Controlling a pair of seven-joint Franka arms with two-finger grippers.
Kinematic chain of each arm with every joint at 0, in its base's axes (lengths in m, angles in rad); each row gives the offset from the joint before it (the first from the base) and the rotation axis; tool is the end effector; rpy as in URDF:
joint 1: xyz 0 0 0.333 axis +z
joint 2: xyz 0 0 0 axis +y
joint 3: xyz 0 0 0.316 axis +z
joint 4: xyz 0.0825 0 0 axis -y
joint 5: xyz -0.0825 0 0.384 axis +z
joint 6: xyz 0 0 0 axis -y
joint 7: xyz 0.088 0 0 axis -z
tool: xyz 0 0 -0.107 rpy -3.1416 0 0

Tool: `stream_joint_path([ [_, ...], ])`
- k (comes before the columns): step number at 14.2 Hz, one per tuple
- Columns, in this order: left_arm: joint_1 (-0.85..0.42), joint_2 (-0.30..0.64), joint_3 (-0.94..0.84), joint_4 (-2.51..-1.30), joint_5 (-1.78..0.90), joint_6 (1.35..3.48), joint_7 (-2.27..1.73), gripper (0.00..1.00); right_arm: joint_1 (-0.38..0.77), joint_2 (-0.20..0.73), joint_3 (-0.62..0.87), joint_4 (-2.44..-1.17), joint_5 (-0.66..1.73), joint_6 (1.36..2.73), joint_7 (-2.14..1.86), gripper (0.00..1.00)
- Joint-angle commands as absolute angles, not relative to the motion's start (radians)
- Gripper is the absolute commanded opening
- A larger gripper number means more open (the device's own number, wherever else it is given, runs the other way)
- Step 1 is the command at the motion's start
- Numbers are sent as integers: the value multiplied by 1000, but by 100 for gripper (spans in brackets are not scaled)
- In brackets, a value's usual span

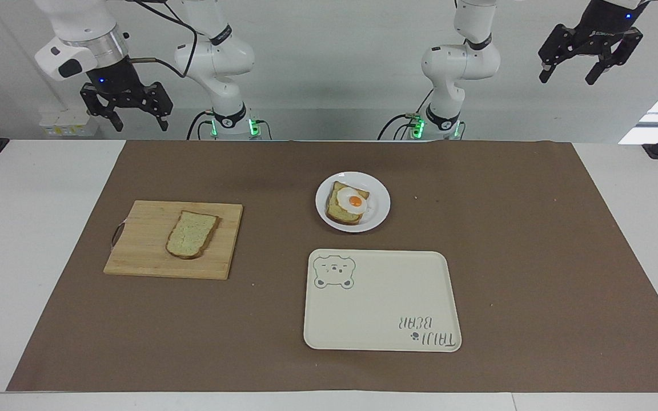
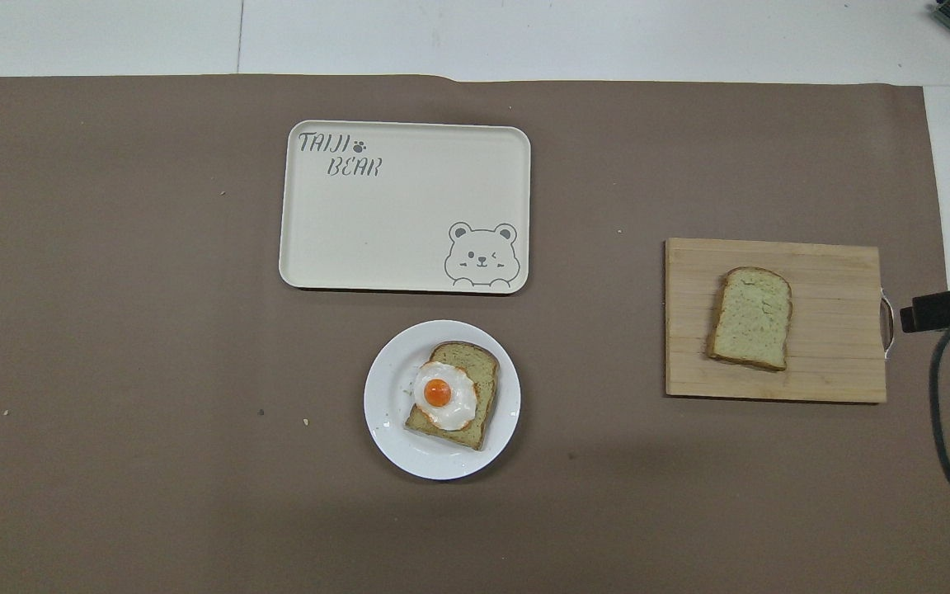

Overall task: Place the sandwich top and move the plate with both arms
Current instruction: 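Reach the right gripper over the bread slice on the cutting board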

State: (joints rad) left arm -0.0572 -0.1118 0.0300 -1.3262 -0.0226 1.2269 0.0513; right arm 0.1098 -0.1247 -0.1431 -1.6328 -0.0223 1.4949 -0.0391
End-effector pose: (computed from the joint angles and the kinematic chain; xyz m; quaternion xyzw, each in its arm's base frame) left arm 0.4669 -0.0143 0.7616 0.9990 -0.0432 0.0064 0.0122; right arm 0.5071 -0.0246 0.6543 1.0000 0.0027 -0.0073 0.0020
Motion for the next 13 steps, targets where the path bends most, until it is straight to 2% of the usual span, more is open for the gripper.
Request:
stream_joint_path([
  [1, -43, -133, 23, -1348, -29, 1223, 43, 100, 107, -150, -141, -1707, -8, 1549, -20, 100],
  [9, -43, -133, 23, -1348, -29, 1223, 44, 100, 104, -149, -141, -1839, -6, 1684, -20, 100],
  [13, -43, -133, 23, -1348, -29, 1223, 44, 100, 104, -111, -141, -1893, 31, 1784, -20, 100],
])
